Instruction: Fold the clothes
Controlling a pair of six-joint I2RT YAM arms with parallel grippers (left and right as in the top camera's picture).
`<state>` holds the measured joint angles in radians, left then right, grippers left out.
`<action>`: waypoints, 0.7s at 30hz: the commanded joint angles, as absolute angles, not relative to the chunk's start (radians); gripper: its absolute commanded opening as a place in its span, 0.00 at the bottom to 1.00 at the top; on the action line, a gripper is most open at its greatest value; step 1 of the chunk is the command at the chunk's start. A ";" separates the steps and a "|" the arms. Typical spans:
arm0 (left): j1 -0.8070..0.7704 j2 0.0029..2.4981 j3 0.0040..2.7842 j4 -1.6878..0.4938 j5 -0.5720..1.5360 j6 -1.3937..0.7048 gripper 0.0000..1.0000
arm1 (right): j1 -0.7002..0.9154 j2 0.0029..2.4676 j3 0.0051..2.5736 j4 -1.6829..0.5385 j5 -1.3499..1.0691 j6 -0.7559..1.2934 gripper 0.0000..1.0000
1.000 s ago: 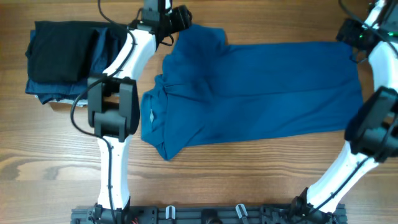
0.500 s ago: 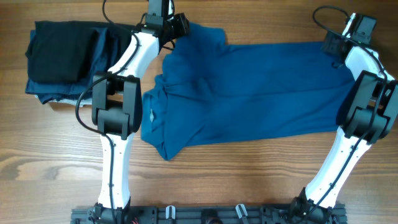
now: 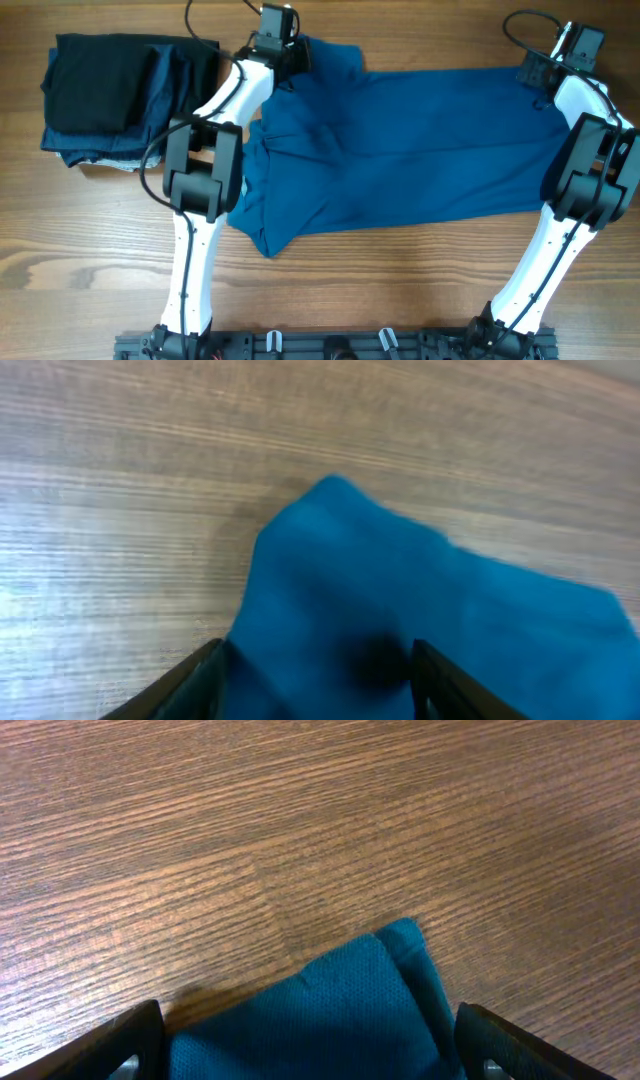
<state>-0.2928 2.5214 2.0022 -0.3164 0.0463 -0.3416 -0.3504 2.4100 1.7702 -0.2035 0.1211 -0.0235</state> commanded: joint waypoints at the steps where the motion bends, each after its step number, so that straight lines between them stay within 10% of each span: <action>1: -0.304 2.599 1.997 -0.324 -0.071 -0.317 0.58 | -0.353 2.451 1.780 -0.224 0.131 -0.024 0.94; 21: -0.311 2.611 1.997 -0.341 -0.104 -0.238 0.08 | -0.354 2.451 1.774 -0.226 0.131 -0.015 0.66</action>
